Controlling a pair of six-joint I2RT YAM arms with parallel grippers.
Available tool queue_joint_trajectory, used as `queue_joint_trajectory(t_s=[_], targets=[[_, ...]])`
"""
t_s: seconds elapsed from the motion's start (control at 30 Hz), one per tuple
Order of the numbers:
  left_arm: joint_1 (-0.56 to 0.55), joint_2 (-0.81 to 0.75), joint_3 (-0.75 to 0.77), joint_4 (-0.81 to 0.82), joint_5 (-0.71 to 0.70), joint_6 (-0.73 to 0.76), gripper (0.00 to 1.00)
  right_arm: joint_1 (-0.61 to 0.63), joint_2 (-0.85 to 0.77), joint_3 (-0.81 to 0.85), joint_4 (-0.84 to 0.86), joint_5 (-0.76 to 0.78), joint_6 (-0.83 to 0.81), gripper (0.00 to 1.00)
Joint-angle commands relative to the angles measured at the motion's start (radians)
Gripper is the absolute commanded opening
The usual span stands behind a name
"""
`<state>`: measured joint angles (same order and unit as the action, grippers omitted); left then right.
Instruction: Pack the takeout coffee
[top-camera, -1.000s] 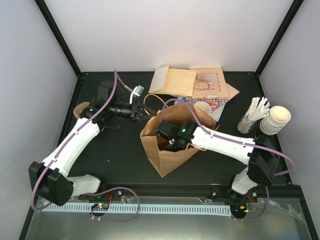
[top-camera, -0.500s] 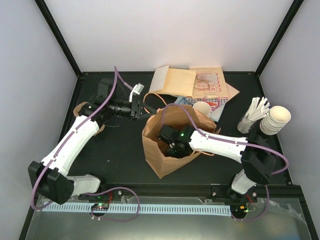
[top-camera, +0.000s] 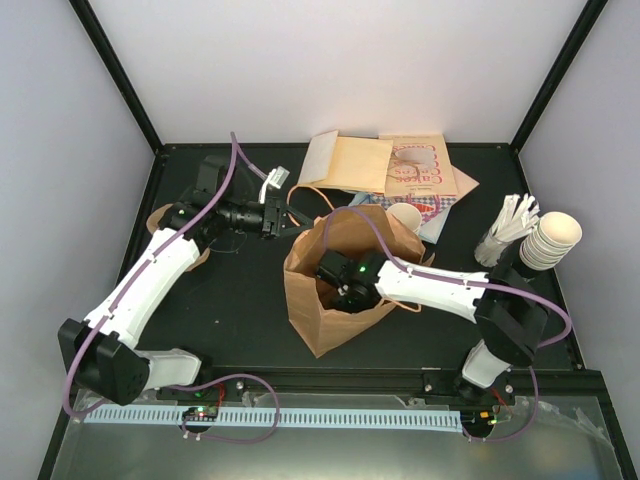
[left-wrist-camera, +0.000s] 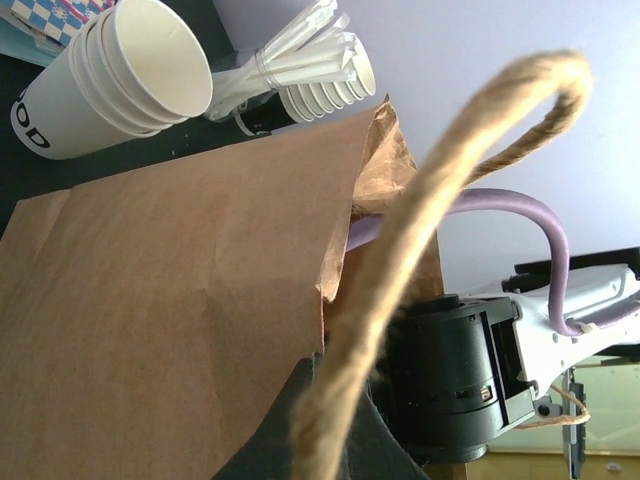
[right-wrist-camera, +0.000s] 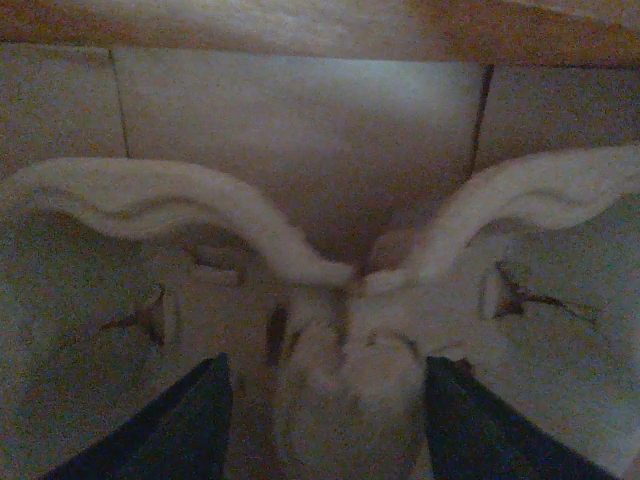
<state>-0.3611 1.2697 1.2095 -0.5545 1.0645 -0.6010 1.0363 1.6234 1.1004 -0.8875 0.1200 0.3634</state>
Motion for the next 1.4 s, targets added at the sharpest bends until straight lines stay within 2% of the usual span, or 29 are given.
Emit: queue_joint_trajectory(t_s=[0.0,0.07,0.23,0.33,0.53,0.8,1.37], targets=[[0.007,0.002,0.053,-0.014,-0.007,0.025,0.01,-0.002,0.019,-0.011,0.026,-0.037,-0.005,0.64],[0.007,0.002,0.056,-0.02,-0.01,0.03,0.02,-0.003,0.033,-0.011,0.027,-0.046,-0.007,0.71],[0.007,0.0,0.058,-0.032,-0.013,0.035,0.02,-0.002,0.059,-0.022,0.044,-0.06,-0.007,0.78],[0.007,-0.002,0.058,-0.038,-0.015,0.041,0.02,-0.003,0.076,-0.028,0.054,-0.064,-0.006,0.91],[0.007,-0.004,0.056,-0.049,-0.02,0.051,0.01,-0.002,0.129,-0.041,0.071,-0.059,0.007,1.0],[0.007,-0.001,0.059,-0.051,-0.021,0.053,0.02,-0.002,0.143,-0.06,0.087,-0.057,0.013,1.0],[0.005,0.005,0.074,-0.083,-0.043,0.079,0.01,-0.002,-0.07,0.09,-0.093,0.026,-0.021,1.0]])
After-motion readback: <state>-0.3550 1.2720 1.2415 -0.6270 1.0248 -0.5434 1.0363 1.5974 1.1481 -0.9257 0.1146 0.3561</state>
